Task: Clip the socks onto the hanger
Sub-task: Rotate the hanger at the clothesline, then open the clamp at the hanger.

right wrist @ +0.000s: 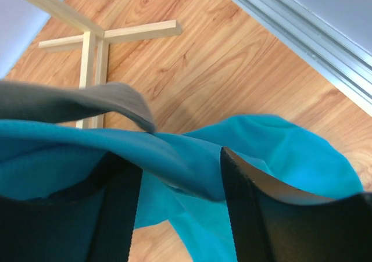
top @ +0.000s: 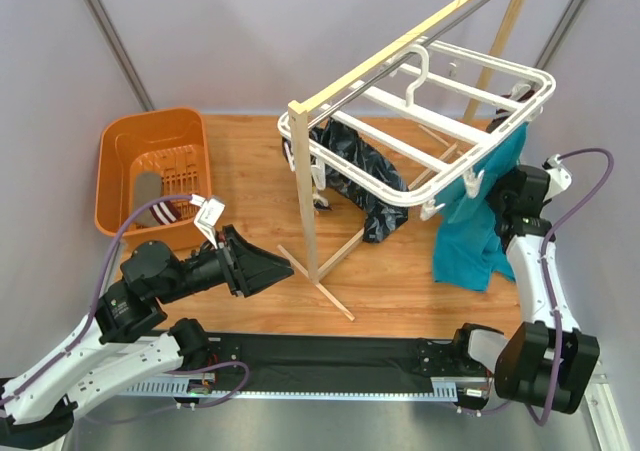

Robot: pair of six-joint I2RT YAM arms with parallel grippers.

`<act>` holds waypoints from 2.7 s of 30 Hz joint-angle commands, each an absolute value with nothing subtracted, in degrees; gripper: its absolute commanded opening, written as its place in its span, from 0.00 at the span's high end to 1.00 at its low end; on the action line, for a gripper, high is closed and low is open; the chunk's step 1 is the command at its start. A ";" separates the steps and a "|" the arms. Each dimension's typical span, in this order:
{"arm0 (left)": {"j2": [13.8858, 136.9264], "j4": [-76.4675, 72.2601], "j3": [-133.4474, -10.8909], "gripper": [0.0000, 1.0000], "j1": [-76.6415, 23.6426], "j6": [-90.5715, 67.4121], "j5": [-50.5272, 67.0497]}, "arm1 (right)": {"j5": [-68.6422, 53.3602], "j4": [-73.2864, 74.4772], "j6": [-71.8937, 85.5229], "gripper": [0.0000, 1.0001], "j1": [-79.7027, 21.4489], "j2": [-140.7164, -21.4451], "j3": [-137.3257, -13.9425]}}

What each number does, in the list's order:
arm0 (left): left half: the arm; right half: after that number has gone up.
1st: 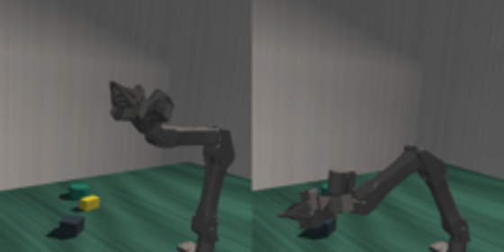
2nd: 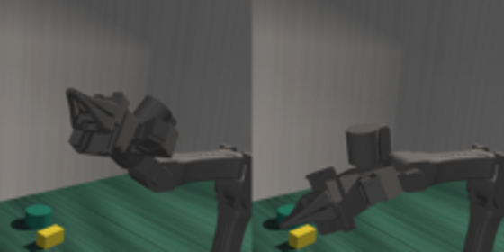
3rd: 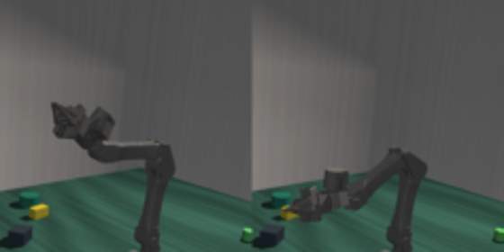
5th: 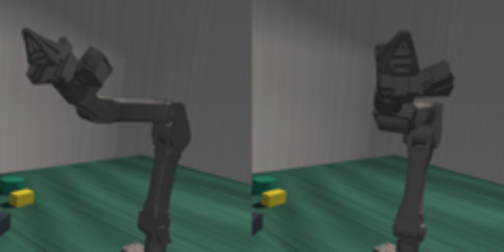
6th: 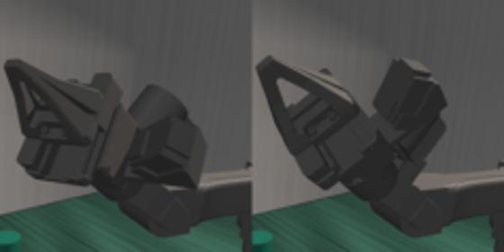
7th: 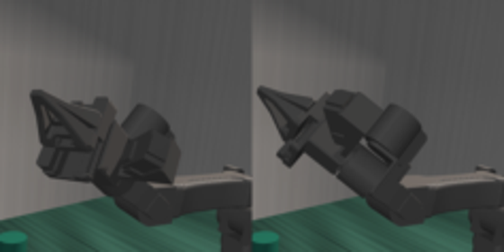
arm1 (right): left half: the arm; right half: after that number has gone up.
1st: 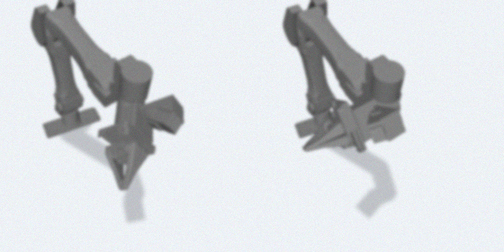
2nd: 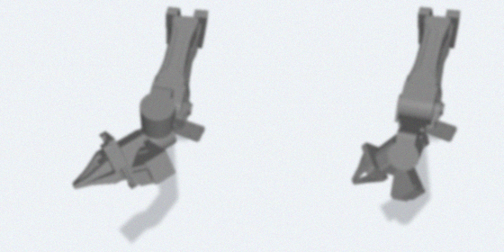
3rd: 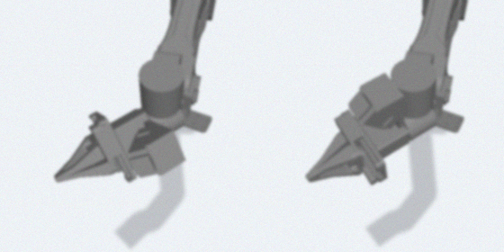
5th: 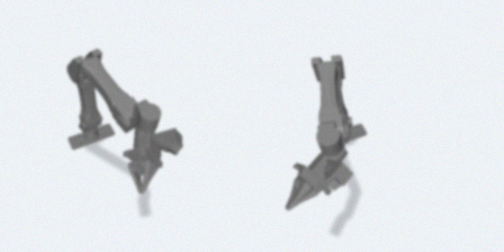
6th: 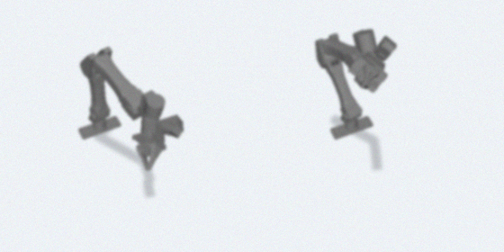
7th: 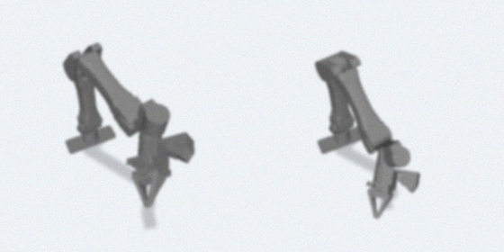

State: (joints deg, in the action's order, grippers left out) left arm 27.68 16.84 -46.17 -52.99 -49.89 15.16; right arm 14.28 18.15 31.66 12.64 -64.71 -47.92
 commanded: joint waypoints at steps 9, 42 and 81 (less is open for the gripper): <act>26.81 11.87 -44.12 0.50 -52.91 -52.03 17.40 | 6.41 37.24 29.44 0.06 13.10 -55.47 -52.03; 36.21 -13.17 -44.47 0.49 -52.91 -61.17 28.21 | -54.13 27.00 42.19 0.24 9.23 -32.96 -68.12; 55.54 -6.51 -64.33 0.54 -67.85 -42.72 14.42 | -30.23 15.56 38.84 0.43 -20.48 -39.81 -66.88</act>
State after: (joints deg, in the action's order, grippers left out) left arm 54.65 -6.33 -61.34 -66.94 -46.09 15.22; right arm -29.08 18.33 37.08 -20.14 -39.81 -66.57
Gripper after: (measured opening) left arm 0.459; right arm 0.598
